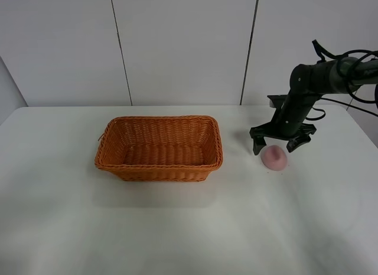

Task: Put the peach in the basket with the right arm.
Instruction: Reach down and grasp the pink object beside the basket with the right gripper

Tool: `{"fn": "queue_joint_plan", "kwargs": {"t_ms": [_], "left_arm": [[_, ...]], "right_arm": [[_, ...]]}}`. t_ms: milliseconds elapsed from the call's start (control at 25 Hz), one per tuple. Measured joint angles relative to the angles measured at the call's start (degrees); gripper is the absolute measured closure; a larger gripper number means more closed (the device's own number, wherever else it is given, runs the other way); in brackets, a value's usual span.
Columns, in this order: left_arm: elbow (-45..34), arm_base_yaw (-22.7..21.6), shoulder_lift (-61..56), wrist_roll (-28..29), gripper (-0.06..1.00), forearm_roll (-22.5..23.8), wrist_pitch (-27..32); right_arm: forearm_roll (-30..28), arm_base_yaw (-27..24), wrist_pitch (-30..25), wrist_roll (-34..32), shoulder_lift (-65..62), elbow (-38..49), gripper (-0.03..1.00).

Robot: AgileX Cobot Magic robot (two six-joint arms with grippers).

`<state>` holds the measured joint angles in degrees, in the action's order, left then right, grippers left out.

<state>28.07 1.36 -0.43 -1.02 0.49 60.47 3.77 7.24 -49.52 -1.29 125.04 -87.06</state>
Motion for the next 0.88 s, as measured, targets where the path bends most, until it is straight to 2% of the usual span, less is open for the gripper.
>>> {"fn": "queue_joint_plan", "kwargs": {"t_ms": [280,400,480,640,720,800,880], "left_arm": [[0.00,0.00,0.00,0.00,-0.05,0.00,0.00],[0.00,0.00,0.00,0.00,-0.05,0.00,0.00],[0.00,0.00,0.00,0.00,-0.05,0.00,0.00],[0.00,0.00,0.00,0.00,-0.05,0.00,0.00],[0.00,0.00,0.00,0.00,-0.05,0.00,0.00],[0.00,0.00,0.00,0.00,-0.05,0.00,0.00],[0.00,0.00,0.00,0.00,-0.05,0.00,0.00]], "right_arm": [[0.00,0.00,0.00,0.00,1.70,0.00,0.28],[-0.27,0.00,-0.05,0.00,1.76,0.00,0.34],[-1.33,0.00,-0.17,-0.40,1.88,0.00,0.46],[-3.77,0.00,-1.51,-1.56,1.88,-0.08,0.78],[-3.77,0.00,-1.82,-1.51,1.80,-0.26,0.89],[-4.29,0.00,-2.22,-1.27,1.39,-0.38,0.96],[-4.29,0.00,-3.14,-1.22,0.72,-0.86,0.97]]}}
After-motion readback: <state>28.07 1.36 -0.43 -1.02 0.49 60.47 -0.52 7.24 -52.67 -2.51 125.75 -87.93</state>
